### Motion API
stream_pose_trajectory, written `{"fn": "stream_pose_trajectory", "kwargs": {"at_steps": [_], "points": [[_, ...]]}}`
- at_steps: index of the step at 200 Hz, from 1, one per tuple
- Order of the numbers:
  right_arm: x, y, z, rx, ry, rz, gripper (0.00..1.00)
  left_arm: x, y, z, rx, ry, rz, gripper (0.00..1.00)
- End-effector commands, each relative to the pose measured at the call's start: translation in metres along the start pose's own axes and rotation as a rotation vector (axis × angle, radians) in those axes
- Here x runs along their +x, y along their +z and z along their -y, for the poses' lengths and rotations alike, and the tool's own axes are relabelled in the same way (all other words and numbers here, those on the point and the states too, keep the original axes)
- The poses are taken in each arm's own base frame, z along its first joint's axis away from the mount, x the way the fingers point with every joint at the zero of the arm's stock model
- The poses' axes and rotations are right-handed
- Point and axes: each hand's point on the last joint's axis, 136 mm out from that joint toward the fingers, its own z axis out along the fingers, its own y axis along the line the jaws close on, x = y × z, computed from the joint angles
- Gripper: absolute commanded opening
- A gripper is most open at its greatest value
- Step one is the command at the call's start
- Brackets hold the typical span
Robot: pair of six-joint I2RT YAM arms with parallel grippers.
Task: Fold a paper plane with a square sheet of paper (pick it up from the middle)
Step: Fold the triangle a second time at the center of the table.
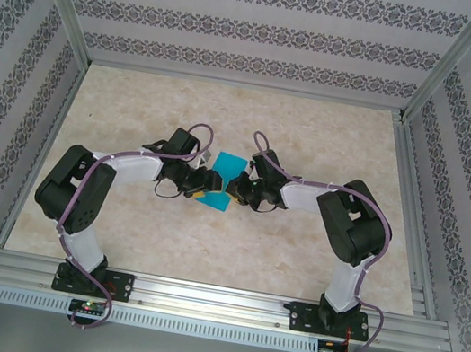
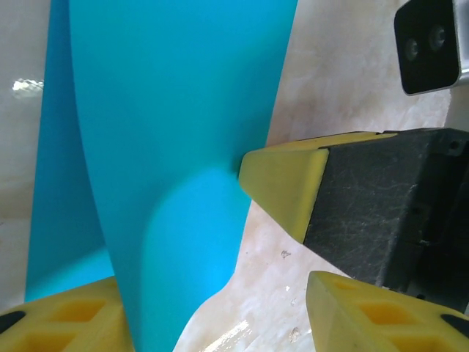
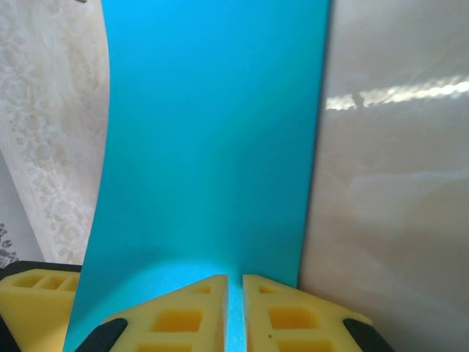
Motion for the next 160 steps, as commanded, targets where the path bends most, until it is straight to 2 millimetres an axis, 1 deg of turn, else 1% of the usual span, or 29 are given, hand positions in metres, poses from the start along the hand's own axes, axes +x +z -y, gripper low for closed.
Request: {"fn": "stream_pose_trajectory", "kwargs": {"at_steps": [1,12,22,36,59,79,99,127,160], "points": [[-0.003,-0.012,-0.025,-0.069,-0.096,0.013,0.12,0.001,-0.002,0.009,0.029,0.022,0.016,0.52],[-0.003,-0.015,-0.026,-0.065,-0.111,0.016,0.09,0.001,-0.001,0.006,0.013,0.017,0.018,0.49],[-0.001,-0.017,-0.024,-0.049,-0.116,0.014,0.08,0.000,-0.001,0.003,0.003,0.015,0.019,0.48],[0.002,-0.019,-0.019,-0.029,-0.116,0.008,0.06,0.001,0.000,0.001,-0.005,0.013,0.016,0.47],[0.013,-0.018,-0.014,-0.010,-0.125,-0.023,0.04,0.001,0.001,-0.001,-0.013,0.008,0.012,0.46],[0.023,-0.013,-0.008,0.010,-0.124,-0.055,0.04,0.001,0.002,-0.002,-0.016,0.005,0.009,0.46],[0.028,-0.007,-0.005,0.021,-0.119,-0.080,0.03,0.001,0.002,-0.001,-0.015,0.007,0.010,0.44],[0.030,0.001,-0.003,0.035,-0.119,-0.101,0.03,0.001,0.001,0.000,-0.011,0.006,0.008,0.43],[0.031,0.008,0.004,0.064,-0.109,-0.119,0.03,0.002,0.000,0.008,0.018,0.014,0.002,0.42]]}}
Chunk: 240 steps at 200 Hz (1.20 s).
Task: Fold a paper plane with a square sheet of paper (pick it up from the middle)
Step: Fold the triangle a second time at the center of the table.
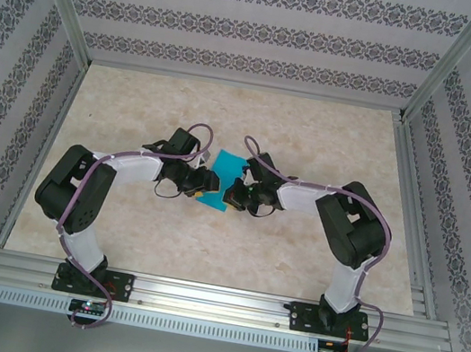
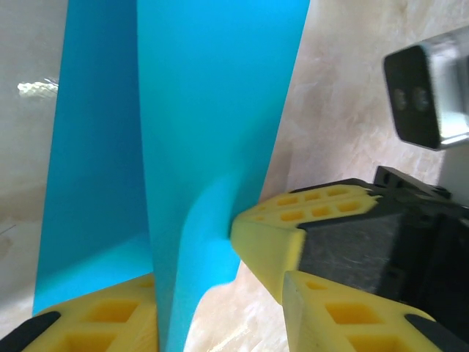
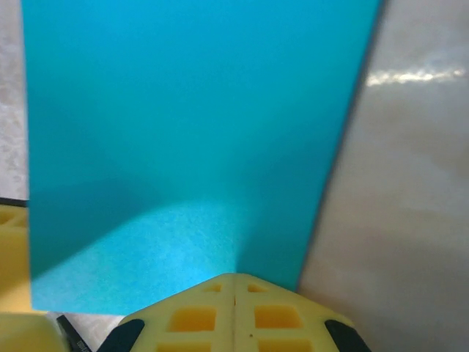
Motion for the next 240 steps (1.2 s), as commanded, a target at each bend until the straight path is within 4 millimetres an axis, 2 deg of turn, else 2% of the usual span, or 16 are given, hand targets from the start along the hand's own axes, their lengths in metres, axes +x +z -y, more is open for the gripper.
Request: {"fn": "stream_pose_trajectory", "kwargs": {"at_steps": [1,39,96,128,155,190,240], "points": [[0.001,0.006,0.000,0.012,-0.015,-0.021,0.03,0.003,0.000,0.011,0.032,0.021,-0.009,0.41],[0.000,0.007,0.002,0.010,-0.012,-0.020,0.03,0.004,0.005,0.024,0.096,0.033,-0.023,0.42],[-0.009,-0.008,-0.015,-0.097,-0.027,0.020,0.06,-0.002,0.015,0.032,0.148,0.014,-0.011,0.44],[-0.009,-0.010,-0.014,-0.111,-0.013,0.016,0.06,-0.004,0.021,0.029,0.143,-0.002,-0.011,0.47],[-0.013,-0.023,-0.013,-0.119,-0.013,0.054,0.07,-0.006,0.024,0.024,0.128,-0.013,0.000,0.48],[-0.019,-0.044,-0.013,-0.138,-0.044,0.113,0.14,-0.008,0.025,0.023,0.124,-0.017,0.010,0.49],[-0.028,-0.047,-0.023,-0.173,-0.067,0.140,0.28,-0.009,0.024,0.014,0.075,-0.032,0.027,0.42]]}}
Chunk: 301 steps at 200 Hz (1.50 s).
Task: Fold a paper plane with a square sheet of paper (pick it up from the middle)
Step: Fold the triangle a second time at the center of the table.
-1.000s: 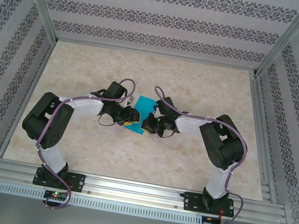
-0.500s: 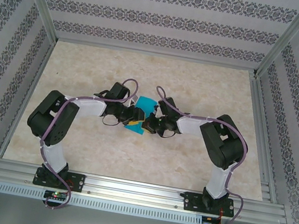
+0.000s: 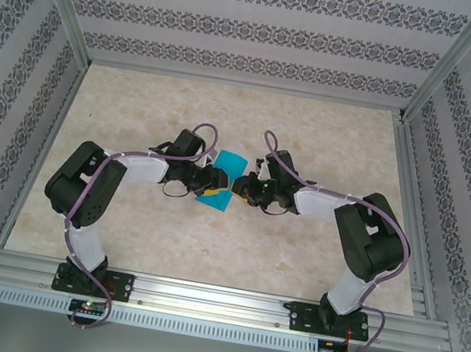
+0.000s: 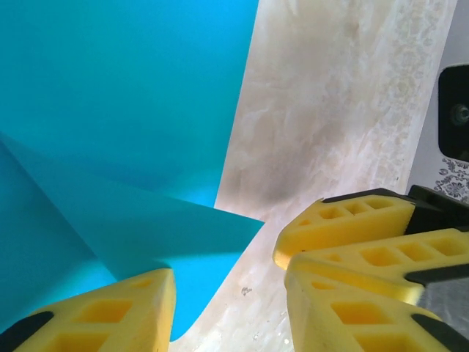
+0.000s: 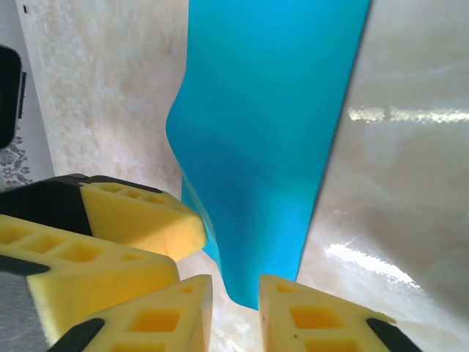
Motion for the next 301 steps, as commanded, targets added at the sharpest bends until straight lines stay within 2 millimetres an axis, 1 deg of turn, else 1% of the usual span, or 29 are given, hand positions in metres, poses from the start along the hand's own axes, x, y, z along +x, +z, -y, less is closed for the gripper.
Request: {"fn": "stream_pose_trajectory", "kwargs": {"at_steps": [1,31,62,104,132,151,168,182,199,237,301], "points": [[-0.008,-0.002,-0.012,-0.044,-0.046,0.029,0.28,0.000,0.004,-0.005,-0.028,-0.001,0.016,0.42],[-0.015,0.003,-0.018,-0.071,-0.047,0.034,0.28,-0.001,0.003,-0.007,-0.045,-0.005,0.029,0.34],[-0.020,0.008,-0.019,-0.075,-0.052,0.033,0.28,-0.001,0.003,-0.008,-0.050,-0.008,0.026,0.26],[-0.025,0.014,-0.020,-0.076,-0.057,0.025,0.28,0.001,0.003,-0.010,-0.055,-0.007,0.020,0.21],[-0.028,0.019,-0.019,-0.074,-0.062,0.019,0.26,0.001,0.004,-0.010,-0.057,-0.006,0.017,0.18],[-0.030,0.022,-0.020,-0.078,-0.066,0.014,0.22,0.001,0.004,-0.010,-0.055,-0.006,0.012,0.17],[-0.031,0.023,-0.018,-0.071,-0.065,0.009,0.15,0.001,0.005,-0.009,-0.050,-0.004,0.008,0.16],[-0.031,0.024,-0.011,-0.042,-0.063,0.013,0.11,0.000,0.004,-0.006,-0.043,0.001,0.008,0.17],[-0.031,0.024,-0.002,-0.002,-0.066,0.015,0.08,0.000,0.005,-0.005,-0.036,0.003,0.003,0.17],[-0.035,0.021,0.011,0.052,-0.065,0.027,0.06,0.000,0.010,0.004,0.025,-0.001,-0.016,0.18],[-0.040,0.023,0.015,0.074,-0.082,0.022,0.05,-0.001,0.014,0.004,0.031,-0.004,-0.028,0.18]]}}
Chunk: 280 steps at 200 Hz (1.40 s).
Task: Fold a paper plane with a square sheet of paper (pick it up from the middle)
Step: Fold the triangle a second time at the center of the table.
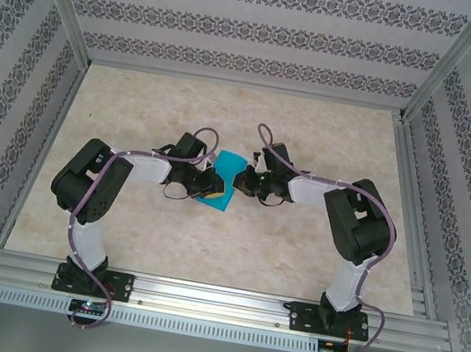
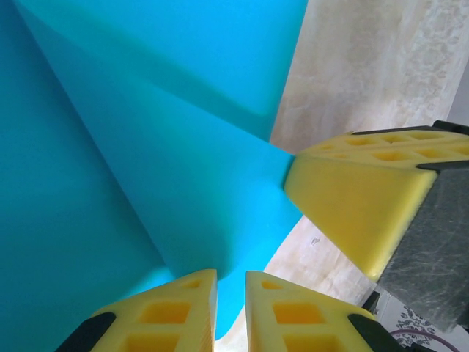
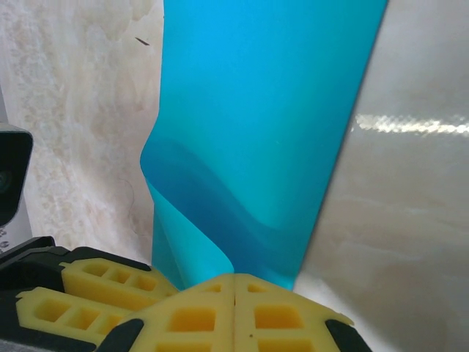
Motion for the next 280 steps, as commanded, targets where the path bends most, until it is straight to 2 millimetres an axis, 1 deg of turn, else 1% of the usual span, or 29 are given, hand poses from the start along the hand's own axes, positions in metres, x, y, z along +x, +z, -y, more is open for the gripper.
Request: {"fn": "stream_pose_trajectory", "kwargs": {"at_steps": [1,116,188,219,245,280], "points": [[-0.009,0.003,0.002,0.018,-0.032,0.013,0.05,-0.005,0.003,0.018,0.054,0.035,0.001,0.18],[-0.011,0.008,0.012,0.048,-0.027,-0.002,0.06,-0.003,0.009,0.023,0.063,0.050,-0.021,0.19],[-0.013,0.010,0.016,0.059,-0.025,-0.005,0.06,0.000,0.015,0.019,0.049,0.045,-0.039,0.18],[-0.013,0.010,0.014,0.051,-0.030,-0.008,0.06,0.001,0.015,0.017,0.043,0.044,-0.040,0.19],[-0.014,0.009,0.009,0.031,-0.046,-0.007,0.06,0.000,0.011,0.022,0.050,0.053,-0.031,0.19],[-0.014,0.006,0.002,0.008,-0.065,-0.004,0.06,-0.002,0.001,0.036,0.078,0.091,-0.005,0.19]]}}
